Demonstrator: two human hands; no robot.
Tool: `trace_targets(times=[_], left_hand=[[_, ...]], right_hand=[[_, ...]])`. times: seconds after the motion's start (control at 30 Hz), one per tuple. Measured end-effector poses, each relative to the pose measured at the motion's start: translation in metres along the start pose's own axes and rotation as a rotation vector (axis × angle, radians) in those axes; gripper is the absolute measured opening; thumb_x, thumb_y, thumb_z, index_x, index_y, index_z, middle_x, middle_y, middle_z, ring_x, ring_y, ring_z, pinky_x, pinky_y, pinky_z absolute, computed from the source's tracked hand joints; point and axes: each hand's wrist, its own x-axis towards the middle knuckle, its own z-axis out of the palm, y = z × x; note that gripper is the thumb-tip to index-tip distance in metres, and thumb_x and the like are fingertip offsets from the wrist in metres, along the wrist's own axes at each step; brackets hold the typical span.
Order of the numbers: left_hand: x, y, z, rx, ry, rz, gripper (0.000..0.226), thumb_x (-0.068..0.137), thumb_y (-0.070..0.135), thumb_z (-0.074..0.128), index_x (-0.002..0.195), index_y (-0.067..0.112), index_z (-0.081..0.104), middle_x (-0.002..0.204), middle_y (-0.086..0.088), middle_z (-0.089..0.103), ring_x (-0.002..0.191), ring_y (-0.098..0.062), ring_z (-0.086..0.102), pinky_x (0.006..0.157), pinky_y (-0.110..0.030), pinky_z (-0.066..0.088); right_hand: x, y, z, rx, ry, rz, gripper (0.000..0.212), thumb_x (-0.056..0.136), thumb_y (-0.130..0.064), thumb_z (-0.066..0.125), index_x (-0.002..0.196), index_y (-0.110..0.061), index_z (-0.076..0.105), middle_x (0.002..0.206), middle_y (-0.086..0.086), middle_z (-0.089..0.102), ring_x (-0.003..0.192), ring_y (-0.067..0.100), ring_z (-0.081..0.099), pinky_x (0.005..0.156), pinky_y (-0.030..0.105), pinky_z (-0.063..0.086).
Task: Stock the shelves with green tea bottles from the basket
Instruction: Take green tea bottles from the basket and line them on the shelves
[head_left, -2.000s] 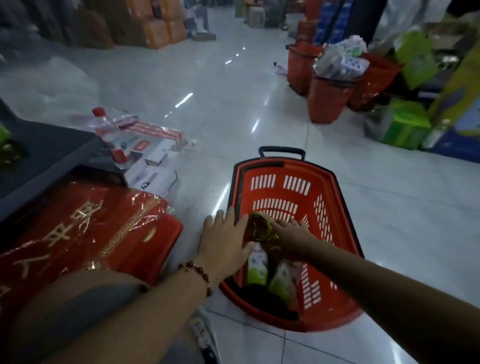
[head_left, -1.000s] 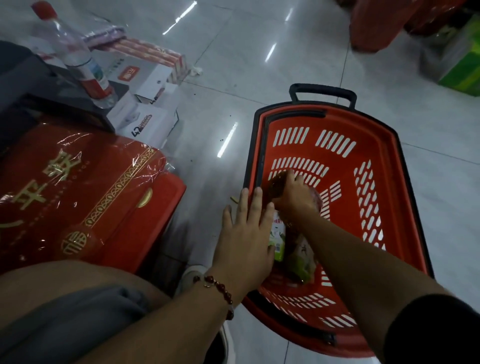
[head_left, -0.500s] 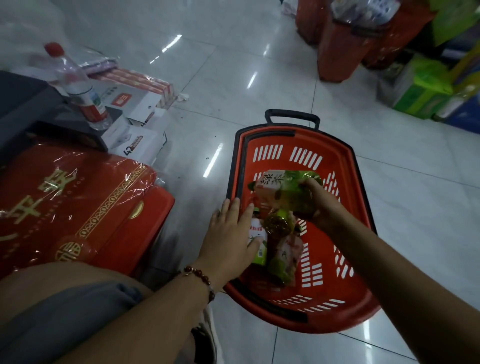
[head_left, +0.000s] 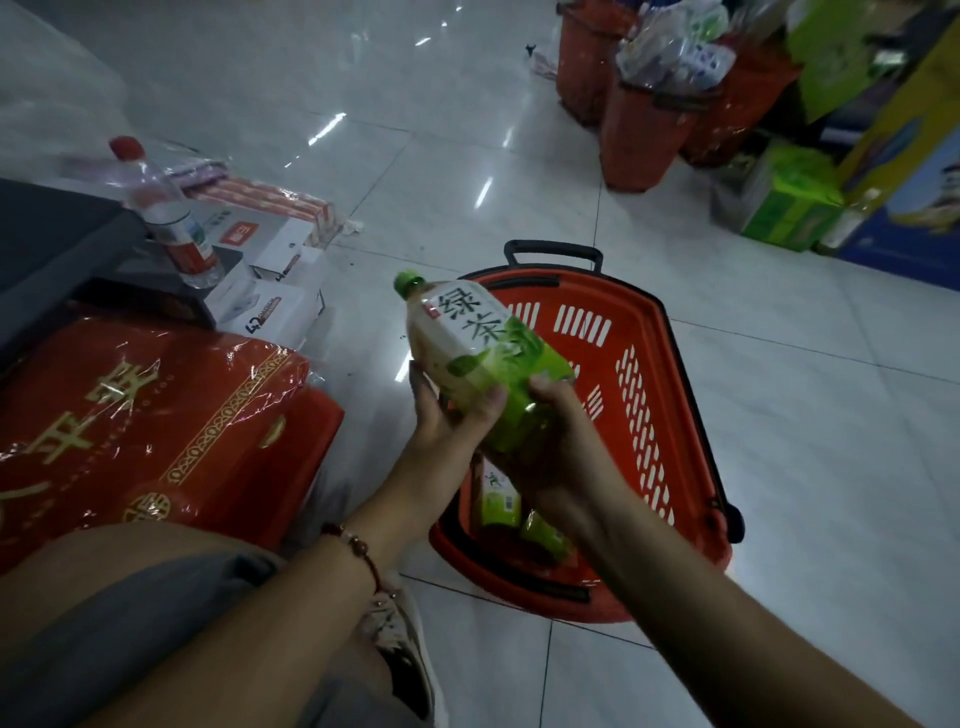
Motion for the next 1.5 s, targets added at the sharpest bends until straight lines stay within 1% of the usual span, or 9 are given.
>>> trace_targets(times=[0.1,0.37,0.47,0.6,0.7,0.83,1.03,1.2,1.5], left_hand=[[-0.003,-0.003,-0.009,-0.094,0.117,0.004,0.103,0.061,0.058,0.079,0.143,0.056,0.017,0.131,0.008,0.061,0.117,-0.019,0.064,0.096,-0.051,0.054],[-0.02,-0.005,-0.046,-0.119,0.22,0.002,0.064,0.091,0.021,0.065,0.144,0.042,0.035,0.126,0.002,0.065,0.105,-0.025,0.069,0.073,-0.048,0.061],[-0.03,0.0,-0.059,-0.113,0.193,0.007,0.055,0.09,0.022,0.065,0.137,0.04,0.044,0.121,0.001,0.068,0.099,-0.024,0.072,0.069,-0.047,0.06],[-0.048,0.008,-0.068,-0.074,0.141,0.003,0.058,0.077,0.03,0.066,0.128,0.048,0.048,0.12,0.002,0.069,0.098,-0.024,0.073,0.073,-0.053,0.06],[-0.065,0.017,-0.076,-0.005,0.113,0.043,0.074,0.075,0.03,0.067,0.14,0.051,0.038,0.125,0.003,0.066,0.104,-0.023,0.071,0.078,-0.053,0.06],[-0.096,0.037,-0.092,0.059,0.147,0.151,0.094,0.07,0.034,0.076,0.146,0.056,0.026,0.135,0.005,0.06,0.114,-0.021,0.066,0.082,-0.046,0.06],[-0.161,0.087,-0.132,0.258,0.274,0.282,0.092,0.079,0.038,0.08,0.141,0.063,0.016,0.134,0.023,0.054,0.115,0.006,0.059,0.084,-0.014,0.052],[-0.225,0.135,-0.168,0.451,0.458,0.37,0.099,0.068,0.056,0.079,0.146,0.061,0.017,0.134,0.032,0.053,0.121,0.005,0.056,0.101,-0.035,0.051],[-0.361,0.244,-0.191,0.575,0.718,0.582,0.101,0.073,0.037,0.087,0.142,0.063,0.018,0.137,0.023,0.056,0.121,-0.004,0.06,0.101,-0.038,0.052]], right_hand=[[0.0,0.025,0.015,-0.127,-0.069,-0.027,0.044,0.095,-0.026,0.057,0.137,-0.017,0.054,0.131,0.01,0.065,0.123,0.027,0.062,0.104,0.043,0.048],[0.002,0.039,0.023,-0.521,-0.083,0.037,0.029,0.091,-0.032,0.065,0.118,-0.02,0.062,0.107,-0.005,0.075,0.101,0.011,0.07,0.095,0.031,0.053],[0.001,0.041,0.03,-0.63,-0.068,0.052,0.073,0.076,-0.057,0.073,0.134,-0.019,0.052,0.124,0.0,0.069,0.118,0.018,0.062,0.109,0.043,0.043],[0.01,0.027,0.05,-0.56,-0.11,0.045,0.101,0.067,-0.068,0.078,0.15,-0.027,0.035,0.144,0.013,0.052,0.124,0.033,0.058,0.104,0.055,0.047],[0.011,0.019,0.071,-0.591,-0.182,0.024,0.071,0.082,-0.046,0.073,0.143,-0.035,0.038,0.133,0.009,0.06,0.113,0.031,0.065,0.097,0.051,0.053],[0.003,0.022,0.107,-0.633,-0.302,-0.038,0.047,0.09,-0.024,0.069,0.133,-0.025,0.051,0.112,0.007,0.073,0.098,0.028,0.073,0.083,0.043,0.06],[-0.018,0.041,0.18,-0.597,-0.549,-0.106,0.047,0.091,-0.013,0.066,0.135,-0.022,0.052,0.118,0.011,0.071,0.105,0.033,0.07,0.086,0.044,0.058],[-0.045,0.058,0.251,-0.621,-0.706,-0.194,0.072,0.078,-0.019,0.079,0.141,-0.025,0.045,0.125,0.008,0.068,0.105,0.032,0.071,0.088,0.048,0.058],[-0.141,0.068,0.393,-0.534,-0.969,-0.289,0.074,0.066,-0.027,0.082,0.13,-0.022,0.045,0.121,0.006,0.067,0.1,0.022,0.073,0.083,0.043,0.06]])
